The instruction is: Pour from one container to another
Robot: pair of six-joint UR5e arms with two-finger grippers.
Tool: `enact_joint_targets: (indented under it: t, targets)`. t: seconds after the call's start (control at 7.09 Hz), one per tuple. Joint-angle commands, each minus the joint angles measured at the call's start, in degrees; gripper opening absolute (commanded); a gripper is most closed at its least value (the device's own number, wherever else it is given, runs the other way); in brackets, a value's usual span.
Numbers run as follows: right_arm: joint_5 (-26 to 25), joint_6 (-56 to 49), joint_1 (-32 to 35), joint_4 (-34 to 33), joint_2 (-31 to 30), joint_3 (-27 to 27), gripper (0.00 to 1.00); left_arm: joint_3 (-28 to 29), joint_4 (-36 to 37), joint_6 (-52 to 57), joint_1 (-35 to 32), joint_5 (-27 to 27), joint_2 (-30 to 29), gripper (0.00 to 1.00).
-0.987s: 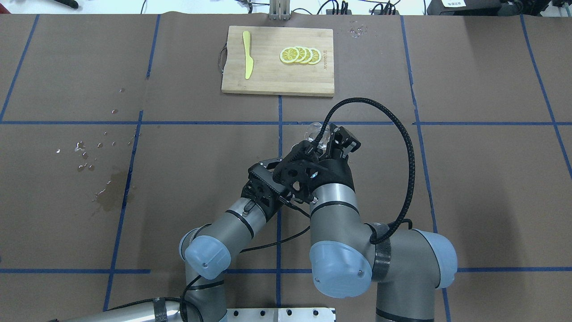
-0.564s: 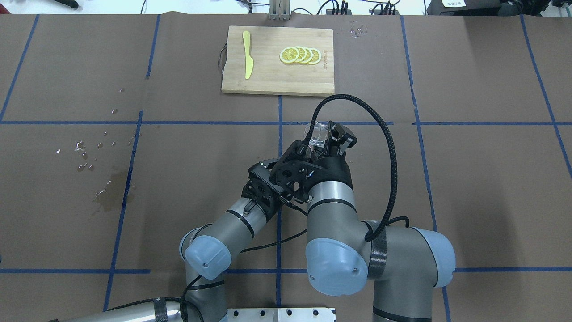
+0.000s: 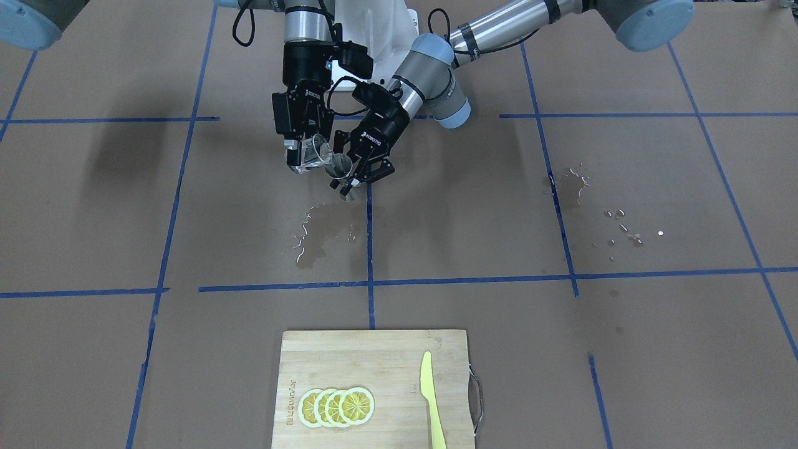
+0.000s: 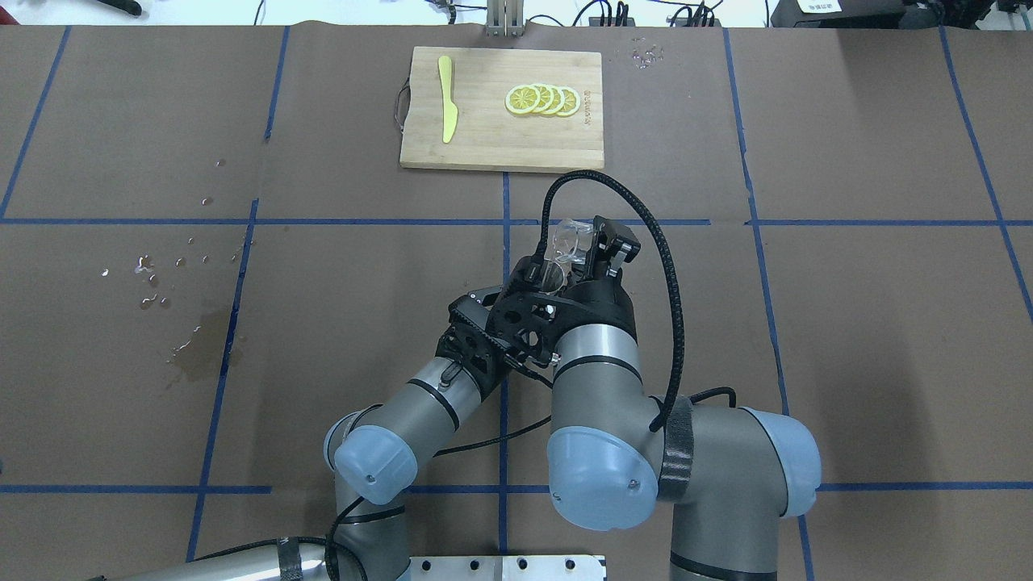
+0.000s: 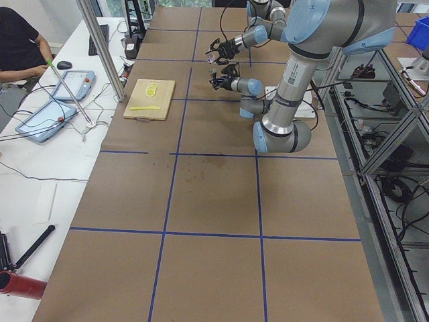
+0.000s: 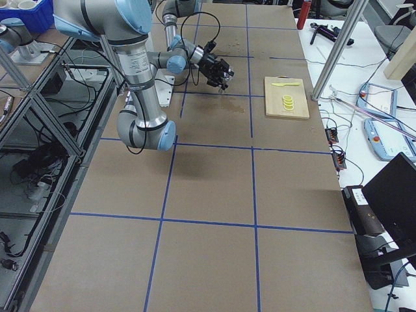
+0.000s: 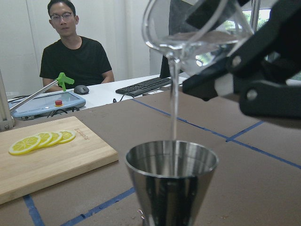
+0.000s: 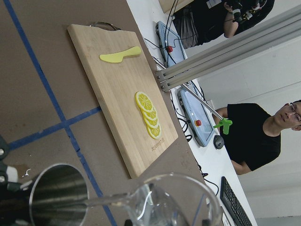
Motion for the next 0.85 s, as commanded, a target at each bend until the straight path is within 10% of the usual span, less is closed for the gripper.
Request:
enact_joint_targets:
  t: [0.0, 0.71]
  targets:
    - [0.0, -1.8, 0.2, -0.6, 0.1, 0.0, 0.09, -0.1, 0.0, 0.0, 0.1, 0.0, 0.0, 0.0]
    - [-0.1, -6.0, 0.4, -1.2, 0.2, 0.1, 0.1, -0.1, 0.0, 0.0, 0.1, 0.1, 0.0, 0.0]
